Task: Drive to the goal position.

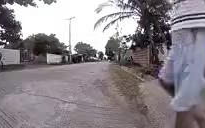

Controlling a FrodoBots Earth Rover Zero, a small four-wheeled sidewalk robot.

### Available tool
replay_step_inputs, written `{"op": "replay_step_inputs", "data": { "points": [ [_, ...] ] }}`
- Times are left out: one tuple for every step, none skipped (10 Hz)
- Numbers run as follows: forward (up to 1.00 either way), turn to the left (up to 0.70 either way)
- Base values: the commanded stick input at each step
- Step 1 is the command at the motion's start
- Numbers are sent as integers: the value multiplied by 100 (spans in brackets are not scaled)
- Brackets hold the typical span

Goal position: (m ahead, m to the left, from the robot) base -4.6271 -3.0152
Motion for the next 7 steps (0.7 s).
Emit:
{"op": "replay_step_inputs", "data": {
  "points": [
    [0,0],
    [0,0],
    [0,0],
    [0,0],
    [0,0],
    [0,0],
    [0,0]
  ]
}}
